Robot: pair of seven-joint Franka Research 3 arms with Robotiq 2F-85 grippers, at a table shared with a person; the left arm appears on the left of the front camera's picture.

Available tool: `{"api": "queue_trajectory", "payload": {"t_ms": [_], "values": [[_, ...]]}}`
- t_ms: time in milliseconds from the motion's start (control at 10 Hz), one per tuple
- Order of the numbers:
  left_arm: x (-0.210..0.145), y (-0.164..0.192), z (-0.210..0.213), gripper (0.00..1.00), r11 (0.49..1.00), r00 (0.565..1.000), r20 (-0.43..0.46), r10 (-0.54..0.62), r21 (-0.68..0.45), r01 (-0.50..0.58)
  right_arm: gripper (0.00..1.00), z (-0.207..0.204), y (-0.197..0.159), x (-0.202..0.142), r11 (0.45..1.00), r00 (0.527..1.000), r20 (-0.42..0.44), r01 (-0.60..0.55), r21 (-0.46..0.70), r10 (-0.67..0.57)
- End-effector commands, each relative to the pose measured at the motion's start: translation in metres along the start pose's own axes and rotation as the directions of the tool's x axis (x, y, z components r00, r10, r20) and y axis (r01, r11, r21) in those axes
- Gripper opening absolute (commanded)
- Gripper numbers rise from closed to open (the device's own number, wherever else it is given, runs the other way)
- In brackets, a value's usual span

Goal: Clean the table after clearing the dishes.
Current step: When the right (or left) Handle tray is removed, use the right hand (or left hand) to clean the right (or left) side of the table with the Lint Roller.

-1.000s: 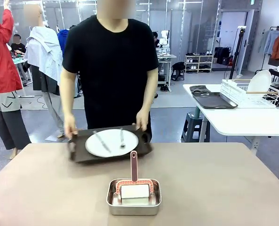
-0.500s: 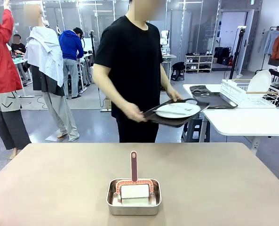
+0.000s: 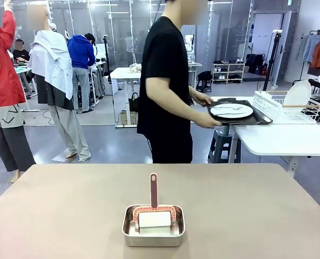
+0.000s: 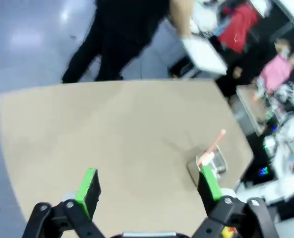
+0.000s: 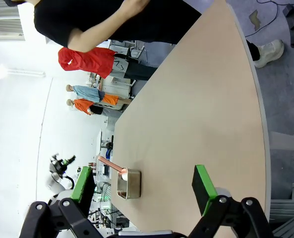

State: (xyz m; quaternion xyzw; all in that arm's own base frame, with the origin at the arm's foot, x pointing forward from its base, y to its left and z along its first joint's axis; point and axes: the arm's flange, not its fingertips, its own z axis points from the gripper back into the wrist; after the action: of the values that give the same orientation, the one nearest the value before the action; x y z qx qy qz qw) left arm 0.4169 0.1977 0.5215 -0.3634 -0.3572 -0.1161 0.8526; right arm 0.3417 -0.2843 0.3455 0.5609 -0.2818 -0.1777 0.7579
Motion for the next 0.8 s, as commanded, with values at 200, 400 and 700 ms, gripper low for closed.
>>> {"api": "queue_trajectory", "payload": {"t_ms": [200, 400, 700], "values": [[0.065, -0.160, -0.168, 1.00, 0.843, 0.748, -0.407, -0.525, -0.126, 0.523, 1.00, 0.001, 0.002, -0.002, 1.000, 1.000, 0.006, -0.005, -0.005, 0.005], [0.066, -0.216, -0.236, 1.00, 0.752, 0.603, -0.486, -0.633, -0.197, 0.629, 1.00, 0.001, 0.002, -0.002, 1.000, 1.000, 0.006, -0.005, -0.005, 0.005], [0.048, -0.246, -0.279, 1.00, 0.686, 0.489, -0.536, -0.688, -0.261, 0.679, 1.00, 0.001, 0.002, -0.002, 1.000, 1.000, 0.006, -0.005, -0.005, 0.005]]}}
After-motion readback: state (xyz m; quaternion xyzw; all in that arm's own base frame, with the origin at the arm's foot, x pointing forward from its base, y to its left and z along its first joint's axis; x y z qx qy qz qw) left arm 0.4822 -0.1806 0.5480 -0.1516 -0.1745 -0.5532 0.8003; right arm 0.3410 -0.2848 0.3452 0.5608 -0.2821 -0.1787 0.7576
